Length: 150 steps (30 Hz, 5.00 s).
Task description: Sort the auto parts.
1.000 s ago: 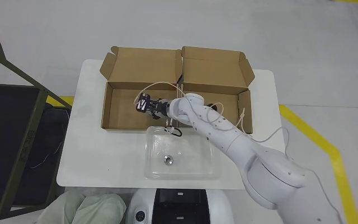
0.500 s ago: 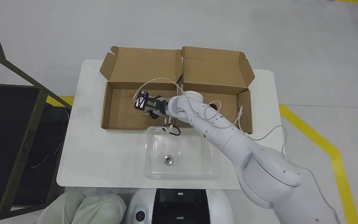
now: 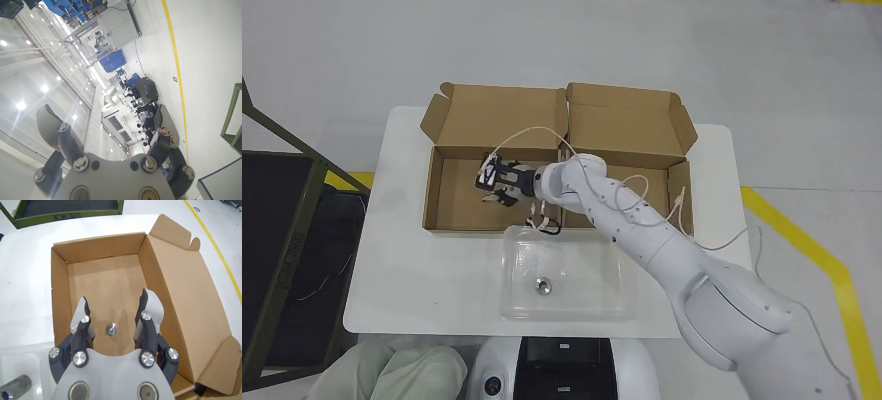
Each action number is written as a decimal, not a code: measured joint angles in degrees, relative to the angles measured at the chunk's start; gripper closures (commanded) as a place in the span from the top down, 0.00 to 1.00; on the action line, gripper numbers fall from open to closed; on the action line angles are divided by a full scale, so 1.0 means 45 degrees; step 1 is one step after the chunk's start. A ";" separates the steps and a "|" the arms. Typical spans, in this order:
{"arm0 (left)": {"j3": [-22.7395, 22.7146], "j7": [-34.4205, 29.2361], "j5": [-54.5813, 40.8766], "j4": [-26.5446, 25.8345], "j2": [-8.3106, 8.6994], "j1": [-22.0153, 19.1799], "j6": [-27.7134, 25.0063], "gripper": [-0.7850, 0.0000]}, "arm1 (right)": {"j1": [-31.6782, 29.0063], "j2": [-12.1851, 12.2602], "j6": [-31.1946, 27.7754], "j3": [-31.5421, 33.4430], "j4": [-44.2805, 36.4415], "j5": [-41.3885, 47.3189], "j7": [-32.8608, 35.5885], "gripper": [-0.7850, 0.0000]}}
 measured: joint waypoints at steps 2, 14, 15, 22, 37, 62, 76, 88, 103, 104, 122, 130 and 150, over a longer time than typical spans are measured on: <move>0.0000 0.0000 0.0000 0.0000 0.0000 0.0000 0.0000 1.00 | -0.0209 0.0209 -0.0104 0.0249 -0.0563 -0.0094 0.0090 0.74; 0.0000 0.0000 0.0000 0.0000 0.0000 0.0000 0.0000 1.00 | -0.2424 0.1845 -0.0729 0.2558 -0.5170 -0.0971 0.1468 0.84; 0.0000 0.0000 0.0000 0.0000 0.0000 0.0000 0.0000 1.00 | -0.2675 0.1979 -0.0813 0.2776 -0.5604 -0.1057 0.1620 0.85; 0.0000 0.0000 0.0000 0.0000 0.0000 0.0000 0.0000 1.00 | -0.4769 0.2866 -0.1701 0.4200 -0.8938 -0.1909 0.2653 0.88; 0.0000 0.0000 0.0000 0.0000 0.0000 0.0000 0.0000 1.00 | -0.8537 0.4174 -0.3682 0.7000 -1.2969 -0.2891 0.2930 0.93; 0.0000 0.0000 0.0000 0.0000 0.0000 0.0000 0.0000 1.00 | -1.1289 0.5284 -0.4502 0.7712 -1.3509 -0.6804 0.1227 0.94; 0.0000 0.0000 0.0000 0.0000 0.0000 0.0000 0.0000 1.00 | -1.0979 0.5474 -0.4382 0.6969 -1.2881 -0.7441 0.0832 0.92; 0.0000 0.0000 0.0000 0.0000 0.0000 0.0000 0.0000 1.00 | -1.0257 0.5396 -0.4119 0.6054 -1.1734 -0.6952 0.1174 0.90; 0.0000 0.0000 0.0000 0.0000 0.0000 0.0000 0.0000 1.00 | -0.9420 0.5221 -0.3835 0.4816 -1.0499 -0.6439 0.1181 0.84; 0.0000 0.0000 0.0000 0.0000 0.0000 0.0000 0.0000 1.00 | -0.9356 0.5207 -0.3816 0.4732 -1.0419 -0.6408 0.1181 0.83; 0.0000 0.0000 0.0000 0.0000 0.0000 0.0000 0.0000 1.00 | -0.8856 0.5173 -0.3869 0.4040 -0.9929 -0.5906 0.1077 0.46; 0.0000 0.0000 0.0000 0.0000 0.0000 0.0000 0.0000 1.00 | -0.8766 0.5219 -0.3942 0.3974 -0.9842 -0.5627 0.0977 0.22; 0.0000 0.0000 0.0000 0.0000 0.0000 0.0000 0.0000 1.00 | -0.9350 0.5767 -0.4278 0.5273 -1.1332 -0.4598 0.0668 0.00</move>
